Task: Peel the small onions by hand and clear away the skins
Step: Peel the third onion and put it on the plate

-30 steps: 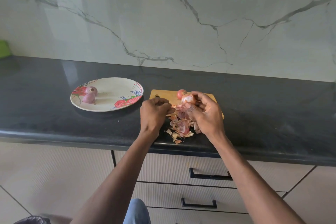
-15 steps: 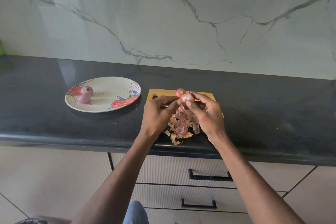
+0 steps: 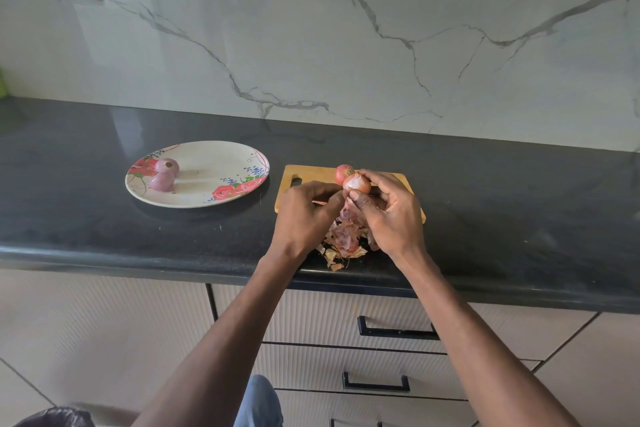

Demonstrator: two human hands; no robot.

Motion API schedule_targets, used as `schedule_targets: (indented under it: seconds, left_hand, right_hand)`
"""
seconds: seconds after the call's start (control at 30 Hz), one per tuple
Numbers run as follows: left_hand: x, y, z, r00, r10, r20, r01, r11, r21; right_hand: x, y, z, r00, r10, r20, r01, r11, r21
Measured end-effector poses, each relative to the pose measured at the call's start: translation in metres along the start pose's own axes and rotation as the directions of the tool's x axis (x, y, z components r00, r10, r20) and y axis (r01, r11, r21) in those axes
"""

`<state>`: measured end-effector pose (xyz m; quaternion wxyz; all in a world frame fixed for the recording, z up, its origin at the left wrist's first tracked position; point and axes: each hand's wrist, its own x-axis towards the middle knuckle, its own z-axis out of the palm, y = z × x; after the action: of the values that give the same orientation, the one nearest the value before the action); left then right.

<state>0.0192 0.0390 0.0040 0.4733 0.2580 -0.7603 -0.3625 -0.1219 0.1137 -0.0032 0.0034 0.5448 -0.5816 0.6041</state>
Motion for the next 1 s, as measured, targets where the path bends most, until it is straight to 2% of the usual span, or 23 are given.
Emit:
schedule_targets:
  seconds: [0.47,0.7,0.87,1.0]
  left_hand:
    - [-0.0013,0.0009,0.0006,0.996,-0.086,-0.033,0.086,0.996,-0.008]
    - [-0.0019,0.0042,0.0005,0.991,-0.123,-0.053,0.123,0.992,0.003]
    - [0.0023,-0.0003,0.0014,0.969,-0.234,-0.084,0.235,0.972,0.007]
    - [0.0058,-0.0041,0.0028,0.945,-0.309,-0.105,0.315,0.948,0.038]
  right_hand:
    - [0.0013,0.0052,0.0033,0.996,-0.074,0.057,0.08,0.992,-0.099]
    - [0.0003,0.0042,0.0018,0.993,0.093,0.072,-0.099,0.992,0.082]
    - [0.0013,-0.0014,-0.0043,0.96,0.248,0.126,-0.277,0.894,0.353]
    - [0.0026,-0.0037,-0.0048,0.943,0.278,0.182,-0.33,0.855,0.4]
